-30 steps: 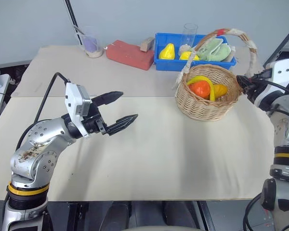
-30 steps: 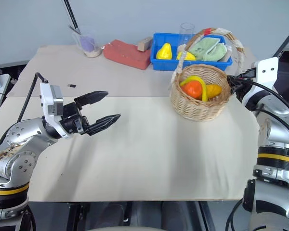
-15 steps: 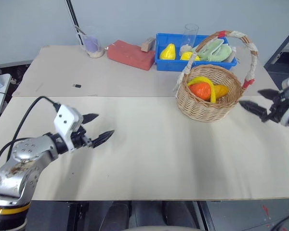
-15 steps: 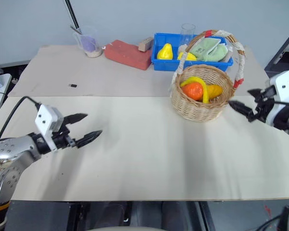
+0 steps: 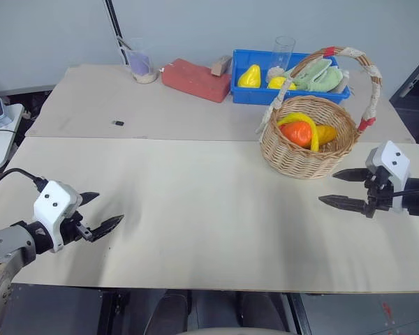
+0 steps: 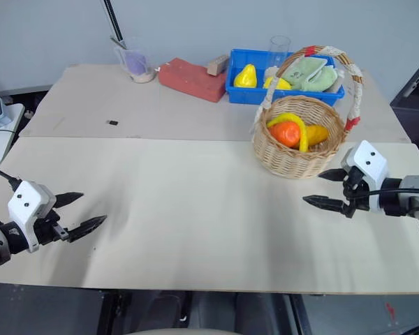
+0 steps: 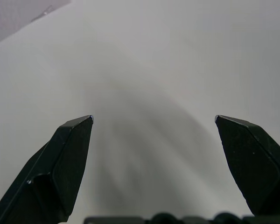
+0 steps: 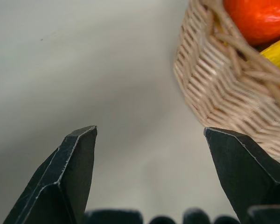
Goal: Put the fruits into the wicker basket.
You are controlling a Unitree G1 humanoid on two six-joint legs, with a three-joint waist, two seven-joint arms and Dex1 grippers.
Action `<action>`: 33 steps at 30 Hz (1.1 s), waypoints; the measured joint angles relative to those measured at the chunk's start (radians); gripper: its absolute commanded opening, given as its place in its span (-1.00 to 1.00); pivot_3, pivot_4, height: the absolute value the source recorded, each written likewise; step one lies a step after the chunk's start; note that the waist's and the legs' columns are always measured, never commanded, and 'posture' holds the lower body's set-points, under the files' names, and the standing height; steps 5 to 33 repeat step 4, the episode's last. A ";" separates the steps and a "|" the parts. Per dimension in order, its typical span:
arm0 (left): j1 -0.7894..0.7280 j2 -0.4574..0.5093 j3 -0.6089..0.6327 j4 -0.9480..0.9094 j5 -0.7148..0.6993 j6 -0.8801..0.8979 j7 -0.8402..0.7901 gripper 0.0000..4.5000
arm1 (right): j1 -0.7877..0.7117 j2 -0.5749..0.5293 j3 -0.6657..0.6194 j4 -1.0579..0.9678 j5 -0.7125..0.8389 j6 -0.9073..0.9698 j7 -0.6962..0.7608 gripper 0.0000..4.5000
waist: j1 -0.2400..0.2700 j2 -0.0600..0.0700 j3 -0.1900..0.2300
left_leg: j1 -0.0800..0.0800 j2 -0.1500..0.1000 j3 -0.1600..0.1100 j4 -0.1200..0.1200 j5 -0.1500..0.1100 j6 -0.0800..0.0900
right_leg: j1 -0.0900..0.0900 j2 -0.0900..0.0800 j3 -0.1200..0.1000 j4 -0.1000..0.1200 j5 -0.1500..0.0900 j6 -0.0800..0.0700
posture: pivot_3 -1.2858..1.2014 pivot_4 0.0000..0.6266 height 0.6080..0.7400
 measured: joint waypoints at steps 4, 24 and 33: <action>-0.032 0.004 -0.001 0.011 0.000 -0.001 -0.012 1.00 | -0.003 -0.001 0.001 0.001 -0.001 0.000 0.011 0.80 | -0.001 0.000 0.000 | 0.000 0.000 0.000 0.000 0.000 0.000 | 0.000 0.000 0.000 0.000 0.000 0.000 | 0.03 -0.52 0.56; -0.032 0.004 -0.001 0.011 0.000 -0.001 -0.012 1.00 | -0.003 -0.001 0.001 0.001 -0.001 0.000 0.011 0.80 | -0.001 0.000 0.000 | 0.000 0.000 0.000 0.000 0.000 0.000 | 0.000 0.000 0.000 0.000 0.000 0.000 | 0.03 -0.52 0.56; -0.032 0.004 -0.001 0.011 0.000 -0.001 -0.012 1.00 | -0.003 -0.001 0.001 0.001 -0.001 0.000 0.011 0.80 | -0.001 0.000 0.000 | 0.000 0.000 0.000 0.000 0.000 0.000 | 0.000 0.000 0.000 0.000 0.000 0.000 | 0.03 -0.52 0.56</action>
